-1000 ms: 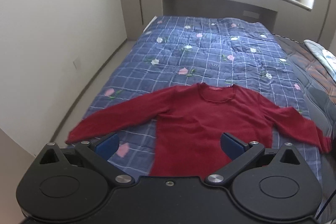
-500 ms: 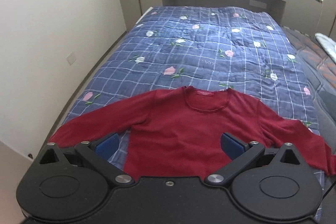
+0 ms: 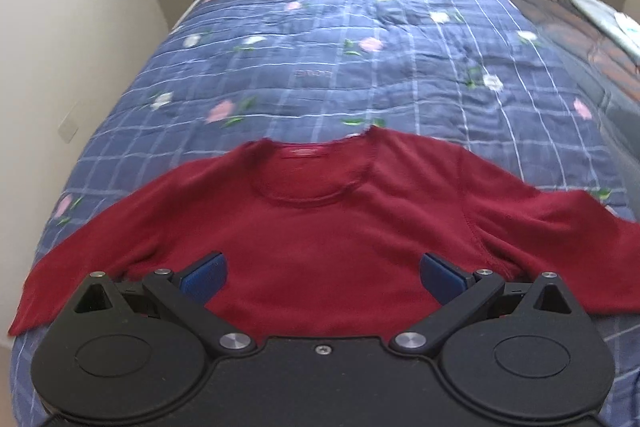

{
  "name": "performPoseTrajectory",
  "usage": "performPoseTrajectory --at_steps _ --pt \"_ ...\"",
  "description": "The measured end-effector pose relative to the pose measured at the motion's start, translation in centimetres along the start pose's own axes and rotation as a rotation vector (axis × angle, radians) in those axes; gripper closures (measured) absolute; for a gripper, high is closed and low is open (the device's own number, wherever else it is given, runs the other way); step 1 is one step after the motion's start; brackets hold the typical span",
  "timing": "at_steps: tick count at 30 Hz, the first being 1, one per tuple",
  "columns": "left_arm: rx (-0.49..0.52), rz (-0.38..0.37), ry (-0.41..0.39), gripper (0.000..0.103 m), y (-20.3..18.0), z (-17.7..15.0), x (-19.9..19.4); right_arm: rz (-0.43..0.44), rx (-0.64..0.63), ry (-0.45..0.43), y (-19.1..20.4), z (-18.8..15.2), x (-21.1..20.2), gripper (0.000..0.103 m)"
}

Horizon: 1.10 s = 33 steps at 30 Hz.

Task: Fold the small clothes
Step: 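Grasp the red sweater's sleeve cuff with the right gripper, then carry the held sleeve across the sweater body toward the other sleeve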

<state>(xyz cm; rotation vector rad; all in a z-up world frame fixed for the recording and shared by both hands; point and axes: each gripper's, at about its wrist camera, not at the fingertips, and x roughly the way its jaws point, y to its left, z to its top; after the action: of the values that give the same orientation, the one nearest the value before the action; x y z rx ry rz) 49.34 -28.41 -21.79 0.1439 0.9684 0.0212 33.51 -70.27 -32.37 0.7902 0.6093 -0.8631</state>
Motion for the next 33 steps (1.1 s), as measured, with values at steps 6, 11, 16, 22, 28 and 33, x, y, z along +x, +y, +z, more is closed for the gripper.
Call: performPoseTrajectory --at_steps 6,11,16,22,28,33 --pt "0.056 -0.027 -0.016 0.001 -3.6 -0.6 4.6 -0.045 -0.007 -0.016 -1.4 0.3 3.7 0.034" --pt "0.063 -0.017 -0.010 0.001 -5.0 -1.3 7.3 -0.053 -0.043 0.009 -1.4 -0.2 5.1 0.050" --pt "0.061 0.002 0.046 0.001 -5.6 -1.9 9.7 -0.042 -0.079 0.017 -0.4 -0.7 5.3 0.081" --pt "0.067 -0.017 0.081 0.001 -5.2 -2.4 10.0 -0.009 -0.126 -0.009 2.0 -0.7 3.5 0.093" --pt "-0.068 -0.070 0.067 0.001 -1.4 -1.9 8.0 0.108 -0.271 -0.102 6.9 -1.3 -1.3 0.099" --pt "-0.116 -0.091 0.008 0.001 2.5 -1.7 5.6 0.257 -0.414 -0.181 13.2 -1.4 -5.6 0.101"
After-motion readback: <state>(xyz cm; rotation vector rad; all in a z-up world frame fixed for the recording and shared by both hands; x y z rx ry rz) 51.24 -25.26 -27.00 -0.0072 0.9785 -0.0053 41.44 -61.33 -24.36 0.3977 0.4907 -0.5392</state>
